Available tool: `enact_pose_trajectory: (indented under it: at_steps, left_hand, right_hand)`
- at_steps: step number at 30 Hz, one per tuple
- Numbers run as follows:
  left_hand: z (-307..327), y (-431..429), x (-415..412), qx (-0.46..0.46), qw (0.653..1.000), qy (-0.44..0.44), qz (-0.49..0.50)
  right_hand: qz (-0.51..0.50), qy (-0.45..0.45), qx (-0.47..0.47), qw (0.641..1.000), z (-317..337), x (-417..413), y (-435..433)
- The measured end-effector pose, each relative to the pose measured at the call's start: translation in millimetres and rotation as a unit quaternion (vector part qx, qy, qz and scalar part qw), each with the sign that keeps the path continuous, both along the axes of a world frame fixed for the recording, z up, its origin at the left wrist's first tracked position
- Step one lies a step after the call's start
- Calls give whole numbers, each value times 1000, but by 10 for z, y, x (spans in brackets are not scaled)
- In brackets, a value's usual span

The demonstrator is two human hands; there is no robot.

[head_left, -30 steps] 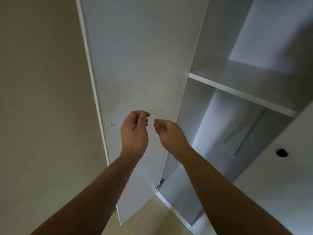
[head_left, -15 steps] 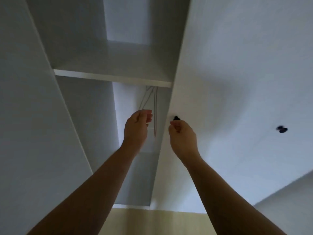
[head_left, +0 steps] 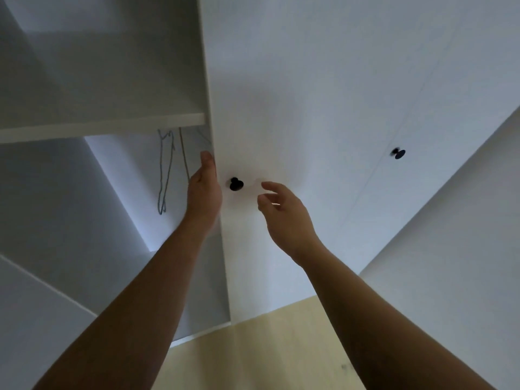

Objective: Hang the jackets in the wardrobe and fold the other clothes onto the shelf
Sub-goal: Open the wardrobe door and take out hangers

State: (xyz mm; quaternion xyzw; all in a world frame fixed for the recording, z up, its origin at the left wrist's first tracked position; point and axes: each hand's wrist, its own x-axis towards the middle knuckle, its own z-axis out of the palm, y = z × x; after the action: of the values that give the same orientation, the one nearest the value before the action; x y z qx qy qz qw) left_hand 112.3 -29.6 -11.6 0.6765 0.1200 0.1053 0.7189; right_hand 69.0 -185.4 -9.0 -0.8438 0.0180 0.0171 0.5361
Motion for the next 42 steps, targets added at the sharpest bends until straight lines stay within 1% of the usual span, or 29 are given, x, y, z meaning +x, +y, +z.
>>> enact_pose_trajectory:
  at_steps: [6,9,14,18,21,24,29,35,40,42]
  left_hand:
    - [1,-38,-218,13,1000,-9,-8]
    - [2,-105,-438,3,1000,-3,-28]
    - [69,-291,-913,-30,998,12,-47]
    - [72,-554,-1349,-27,998,14,-55]
    - [41,-796,-1636,-34,996,4,-86]
    - [32,-1061,-1850,-45,992,-4,-120]
    - [89,-1531,-2137,-38,986,8,-165]
    - [147,-2227,-2367,-22,977,4,-213]
    - [174,-2787,-2355,-7,964,9,-265]
    - [182,-2989,-2324,-1,958,5,-286]
  right_hand:
    - [-2,4,13,1000,-19,-199,-2]
    - [7,-3,14,1000,-5,-396,-50]
    - [29,-33,11,999,59,-840,-281]
    - [42,-50,12,998,118,-1263,-545]
    - [44,-61,7,997,107,-1552,-744]
    - [33,-66,-5,997,78,-1798,-965]
    - [9,-62,-22,998,74,-2110,-1410]
    - [-50,-48,17,997,122,-2372,-2080]
    - [-91,-48,45,994,192,-2491,-2546]
    - [-114,-33,44,992,210,-2498,-2702]
